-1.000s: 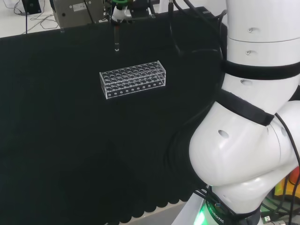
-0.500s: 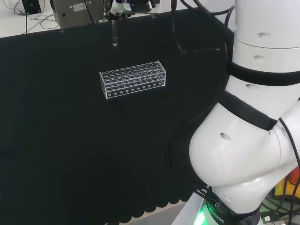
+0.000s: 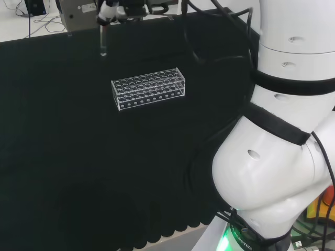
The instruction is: Shake the test tube.
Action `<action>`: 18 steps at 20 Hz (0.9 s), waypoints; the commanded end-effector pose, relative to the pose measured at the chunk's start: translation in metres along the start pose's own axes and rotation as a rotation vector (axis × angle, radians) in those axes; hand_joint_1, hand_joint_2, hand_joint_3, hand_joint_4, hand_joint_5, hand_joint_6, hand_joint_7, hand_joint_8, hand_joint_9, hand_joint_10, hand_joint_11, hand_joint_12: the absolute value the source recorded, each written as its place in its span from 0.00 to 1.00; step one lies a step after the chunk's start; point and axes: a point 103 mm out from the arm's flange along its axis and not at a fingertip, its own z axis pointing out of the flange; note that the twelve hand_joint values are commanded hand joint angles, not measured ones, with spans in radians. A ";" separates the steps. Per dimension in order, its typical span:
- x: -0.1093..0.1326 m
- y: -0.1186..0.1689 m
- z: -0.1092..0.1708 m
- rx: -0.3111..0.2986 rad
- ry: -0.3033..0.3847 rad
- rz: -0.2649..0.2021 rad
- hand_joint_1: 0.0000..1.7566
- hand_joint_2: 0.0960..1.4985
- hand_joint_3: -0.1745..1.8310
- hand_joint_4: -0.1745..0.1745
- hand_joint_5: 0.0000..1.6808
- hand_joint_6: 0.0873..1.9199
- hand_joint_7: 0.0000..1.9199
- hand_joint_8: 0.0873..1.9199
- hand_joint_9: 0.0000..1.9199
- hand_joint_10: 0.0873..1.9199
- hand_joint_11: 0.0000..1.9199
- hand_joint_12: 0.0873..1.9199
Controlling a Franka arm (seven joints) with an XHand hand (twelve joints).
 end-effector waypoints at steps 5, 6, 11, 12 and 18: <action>0.029 0.004 0.001 -0.001 0.031 -0.035 0.70 0.68 0.00 0.00 0.82 0.14 0.87 0.27 0.88 0.16 0.71 0.38; 0.021 0.004 0.001 -0.002 0.026 -0.017 0.70 0.68 0.00 0.00 0.82 0.14 0.87 0.27 0.88 0.16 0.71 0.38; -0.036 -0.002 -0.001 -0.007 -0.006 0.115 0.70 0.68 0.00 0.00 0.82 0.14 0.87 0.27 0.88 0.16 0.71 0.38; -0.048 -0.003 -0.002 -0.006 -0.018 0.140 0.70 0.68 0.00 0.00 0.82 0.14 0.87 0.28 0.88 0.16 0.71 0.38; -0.123 -0.020 -0.011 -0.017 -0.089 0.284 0.70 0.68 0.00 0.00 0.82 0.14 0.87 0.28 0.88 0.16 0.71 0.38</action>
